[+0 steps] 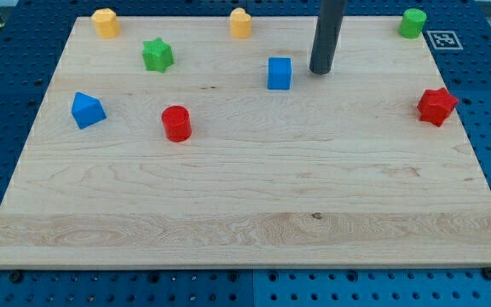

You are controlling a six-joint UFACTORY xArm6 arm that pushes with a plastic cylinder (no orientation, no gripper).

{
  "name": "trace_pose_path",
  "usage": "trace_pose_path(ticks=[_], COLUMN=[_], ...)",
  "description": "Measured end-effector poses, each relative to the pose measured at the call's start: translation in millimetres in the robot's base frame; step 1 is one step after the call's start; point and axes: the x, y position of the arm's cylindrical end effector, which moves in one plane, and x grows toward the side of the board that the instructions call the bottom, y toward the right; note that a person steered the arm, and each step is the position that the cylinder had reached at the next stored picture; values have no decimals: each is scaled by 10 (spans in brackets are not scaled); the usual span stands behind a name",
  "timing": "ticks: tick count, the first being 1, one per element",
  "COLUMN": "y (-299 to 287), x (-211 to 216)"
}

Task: Move the blue cube to the right of the red circle

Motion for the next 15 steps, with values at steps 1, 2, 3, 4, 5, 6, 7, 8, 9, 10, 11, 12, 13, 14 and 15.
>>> trace_pose_path(ticks=[1,2,3,4,5,6,7,8,9,10,11,12,13,14,15], y=[0,0,0,0,0,-2,-71,-176,-336,-389,-389,-389,-403,-491,-545], x=[-23,-44,-76,-138,-209,-209,-209,-209,-196,-196,-201,-202,-209,-229,-137])
